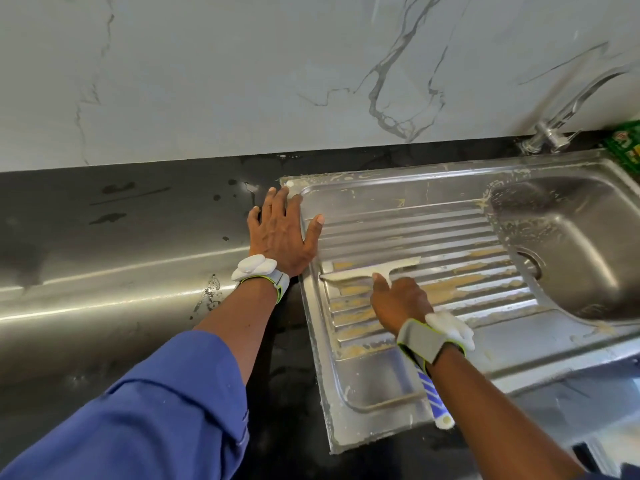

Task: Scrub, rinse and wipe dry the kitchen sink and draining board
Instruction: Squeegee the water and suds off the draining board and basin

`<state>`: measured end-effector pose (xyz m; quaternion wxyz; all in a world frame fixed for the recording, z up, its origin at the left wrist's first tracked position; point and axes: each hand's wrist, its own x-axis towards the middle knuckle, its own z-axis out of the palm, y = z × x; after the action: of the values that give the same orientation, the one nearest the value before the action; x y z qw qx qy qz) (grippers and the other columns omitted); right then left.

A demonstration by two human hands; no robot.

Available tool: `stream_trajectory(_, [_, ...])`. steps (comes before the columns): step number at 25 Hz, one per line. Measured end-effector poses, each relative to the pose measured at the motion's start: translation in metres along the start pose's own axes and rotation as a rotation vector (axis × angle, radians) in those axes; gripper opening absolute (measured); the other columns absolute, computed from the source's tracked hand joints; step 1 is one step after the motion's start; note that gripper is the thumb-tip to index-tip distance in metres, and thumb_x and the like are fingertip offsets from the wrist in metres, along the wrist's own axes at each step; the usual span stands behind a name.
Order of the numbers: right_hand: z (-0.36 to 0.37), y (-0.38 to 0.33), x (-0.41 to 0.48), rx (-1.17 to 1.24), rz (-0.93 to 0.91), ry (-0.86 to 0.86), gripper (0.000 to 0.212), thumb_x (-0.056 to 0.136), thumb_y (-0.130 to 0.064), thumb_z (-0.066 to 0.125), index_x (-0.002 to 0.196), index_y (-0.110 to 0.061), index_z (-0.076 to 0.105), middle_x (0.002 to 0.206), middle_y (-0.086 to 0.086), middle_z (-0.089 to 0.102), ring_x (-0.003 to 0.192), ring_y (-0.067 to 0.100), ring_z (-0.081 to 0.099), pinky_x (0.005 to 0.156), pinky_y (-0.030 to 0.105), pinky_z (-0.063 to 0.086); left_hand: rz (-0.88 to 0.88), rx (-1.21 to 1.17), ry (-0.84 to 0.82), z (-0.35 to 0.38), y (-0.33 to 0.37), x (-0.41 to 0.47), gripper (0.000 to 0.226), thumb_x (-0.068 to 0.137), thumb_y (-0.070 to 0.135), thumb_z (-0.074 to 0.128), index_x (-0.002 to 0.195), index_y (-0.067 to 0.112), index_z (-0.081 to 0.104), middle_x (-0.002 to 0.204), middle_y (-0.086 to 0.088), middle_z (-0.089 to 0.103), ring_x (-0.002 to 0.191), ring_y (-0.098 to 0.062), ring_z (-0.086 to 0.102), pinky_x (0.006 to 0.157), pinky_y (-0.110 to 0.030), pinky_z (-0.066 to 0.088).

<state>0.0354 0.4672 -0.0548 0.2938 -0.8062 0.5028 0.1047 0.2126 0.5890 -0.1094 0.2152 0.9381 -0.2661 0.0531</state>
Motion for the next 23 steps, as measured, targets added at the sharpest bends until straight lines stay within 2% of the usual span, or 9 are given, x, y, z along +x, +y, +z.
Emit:
stream_trajectory(2, [0.001, 0.025, -0.02, 0.003, 0.022, -0.004, 0.067, 0.1, -0.06, 0.038, 0.135, -0.005, 0.053, 0.137, 0.018, 0.058, 0.125, 0.037, 0.055, 0.104, 0.043, 0.045, 0.0, -0.012, 0.005, 0.0, -0.001, 0.0, 0.067, 0.1, 0.067, 0.025, 0.146, 0.023, 0.047, 0.159, -0.009, 0.04, 0.153, -0.031, 0.026, 0.117, -0.058, 0.026])
stream_trajectory(4, [0.001, 0.048, -0.035, 0.066, 0.047, -0.023, 0.071, 0.094, -0.069, 0.037, 0.125, -0.009, 0.061, 0.126, 0.016, 0.065, 0.113, 0.038, 0.062, 0.096, 0.049, 0.053, 0.017, -0.013, 0.001, 0.002, -0.001, 0.0, 0.067, 0.1, 0.067, 0.025, 0.148, 0.024, 0.045, 0.159, -0.01, 0.04, 0.153, -0.031, 0.026, 0.117, -0.059, 0.026])
stream_trajectory(7, [-0.007, 0.035, -0.022, 0.206, 0.092, 0.062, 0.081, 0.086, -0.076, 0.034, 0.11, -0.006, 0.068, 0.107, 0.02, 0.071, 0.094, 0.04, 0.069, 0.085, 0.051, 0.058, 0.024, 0.0, -0.009, 0.004, -0.003, 0.002, 0.068, 0.1, 0.068, 0.025, 0.149, 0.025, 0.042, 0.159, -0.01, 0.039, 0.153, -0.031, 0.026, 0.117, -0.06, 0.025])
stream_trajectory(9, [-0.016, 0.008, 0.003, 0.217, 0.097, 0.089, 0.077, 0.089, -0.072, 0.039, 0.121, -0.006, 0.064, 0.118, 0.019, 0.068, 0.104, 0.04, 0.067, 0.093, 0.048, 0.054, 0.024, -0.005, -0.009, 0.004, -0.004, 0.002, 0.069, 0.099, 0.069, 0.025, 0.15, 0.025, 0.042, 0.159, -0.01, 0.039, 0.153, -0.031, 0.025, 0.117, -0.06, 0.025])
stream_trajectory(11, [-0.019, -0.015, 0.024, 0.124, 0.027, 0.084, 0.067, 0.097, -0.062, 0.044, 0.134, -0.006, 0.056, 0.133, 0.017, 0.061, 0.12, 0.038, 0.058, 0.101, 0.041, 0.047, 0.029, -0.014, -0.006, 0.004, -0.004, 0.002, 0.07, 0.099, 0.07, 0.024, 0.15, 0.025, 0.042, 0.16, -0.01, 0.039, 0.153, -0.031, 0.025, 0.118, -0.06, 0.024])
stream_trajectory(13, [-0.012, -0.015, 0.03, 0.008, -0.007, 0.086, 0.063, 0.101, -0.056, 0.042, 0.138, -0.005, 0.051, 0.14, 0.018, 0.055, 0.128, 0.037, 0.052, 0.101, 0.039, 0.041, 0.037, -0.019, -0.013, 0.004, -0.004, 0.002, 0.071, 0.099, 0.07, 0.023, 0.15, 0.025, 0.043, 0.16, -0.009, 0.039, 0.153, -0.03, 0.025, 0.118, -0.06, 0.024])
stream_trajectory(17, [-0.009, 0.017, -0.002, -0.151, 0.046, 0.152, 0.066, 0.101, -0.059, 0.038, 0.136, -0.005, 0.051, 0.137, 0.02, 0.055, 0.127, 0.037, 0.052, 0.101, 0.04, 0.041, 0.048, -0.021, -0.02, 0.003, -0.004, 0.004, 0.072, 0.098, 0.071, 0.024, 0.148, 0.024, 0.045, 0.159, -0.007, 0.039, 0.153, -0.029, 0.026, 0.118, -0.06, 0.023])
stream_trajectory(21, [-0.021, 0.04, -0.03, -0.126, 0.081, 0.076, 0.067, 0.099, -0.063, 0.038, 0.138, -0.011, 0.053, 0.141, 0.015, 0.055, 0.129, 0.036, 0.051, 0.105, 0.041, 0.04, 0.059, -0.032, -0.034, 0.002, -0.001, 0.002, 0.073, 0.098, 0.072, 0.024, 0.147, 0.022, 0.046, 0.16, -0.009, 0.039, 0.153, -0.031, 0.026, 0.118, -0.061, 0.023])
stream_trajectory(23, [-0.018, 0.031, -0.033, -0.055, 0.069, 0.094, 0.068, 0.097, -0.066, 0.038, 0.137, -0.013, 0.056, 0.14, 0.012, 0.057, 0.127, 0.036, 0.053, 0.103, 0.041, 0.041, 0.052, -0.027, -0.039, 0.0, -0.003, 0.002, 0.073, 0.098, 0.071, 0.025, 0.147, 0.021, 0.047, 0.16, -0.01, 0.038, 0.153, -0.031, 0.026, 0.119, -0.061, 0.023])
